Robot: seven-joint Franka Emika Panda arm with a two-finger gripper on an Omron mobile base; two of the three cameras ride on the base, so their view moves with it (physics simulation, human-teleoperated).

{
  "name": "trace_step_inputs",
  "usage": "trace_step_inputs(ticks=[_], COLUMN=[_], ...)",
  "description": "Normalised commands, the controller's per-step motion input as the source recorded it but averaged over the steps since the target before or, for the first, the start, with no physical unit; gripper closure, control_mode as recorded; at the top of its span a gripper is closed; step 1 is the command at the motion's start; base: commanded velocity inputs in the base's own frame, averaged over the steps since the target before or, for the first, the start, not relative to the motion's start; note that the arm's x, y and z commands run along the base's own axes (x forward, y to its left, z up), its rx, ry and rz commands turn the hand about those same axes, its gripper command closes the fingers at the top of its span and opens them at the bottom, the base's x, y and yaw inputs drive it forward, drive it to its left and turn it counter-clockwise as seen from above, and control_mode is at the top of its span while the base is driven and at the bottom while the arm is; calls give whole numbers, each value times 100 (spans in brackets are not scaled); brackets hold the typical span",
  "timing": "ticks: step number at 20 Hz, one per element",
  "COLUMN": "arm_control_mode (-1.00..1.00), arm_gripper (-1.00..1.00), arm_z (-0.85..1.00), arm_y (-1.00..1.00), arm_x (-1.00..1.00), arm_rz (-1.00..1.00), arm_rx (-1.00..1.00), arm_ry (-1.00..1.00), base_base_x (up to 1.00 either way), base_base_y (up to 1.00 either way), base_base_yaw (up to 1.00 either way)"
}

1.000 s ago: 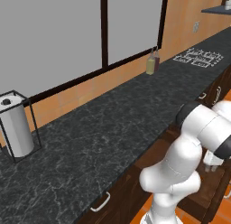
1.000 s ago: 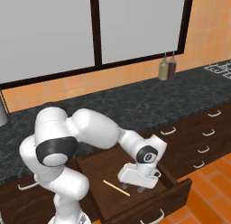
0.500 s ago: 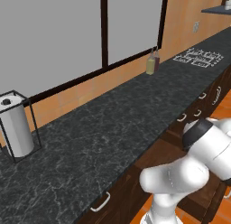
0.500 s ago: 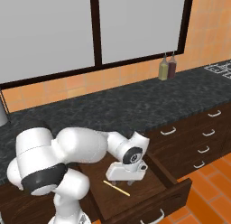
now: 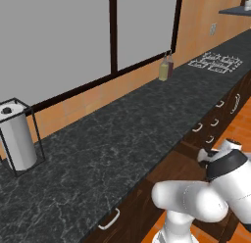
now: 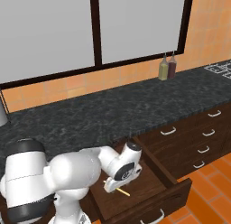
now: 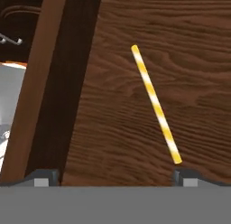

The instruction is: Take a straw from the drawer in front and place it inside the glass cup on the dining counter.

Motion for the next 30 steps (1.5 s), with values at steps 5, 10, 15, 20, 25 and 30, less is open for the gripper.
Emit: trace_step_inputs(ticks=[5, 10, 15, 20, 25, 30], arm_control_mode=[-100, -100, -100, -100, -100, -100], arm_gripper=[-100, -100, -100, -100, -100, -100], arm_z=[-21, -30, -23, -14, -14, -15], arm_y=[0, 0, -8, -9, -5, -6], arm_x=[35, 41, 23, 17, 24, 18], arm_rz=[7, 0, 0, 0, 0, 0], arm_rx=[-1, -1, -1, -1, -1, 0], arm_ry=[0, 1, 3, 4, 8, 8], base_base_x=[0, 0, 0, 0, 0, 0], base_base_y=[0, 0, 0, 0, 0, 0], base_base_yaw=[0, 0, 0, 0, 0, 0])
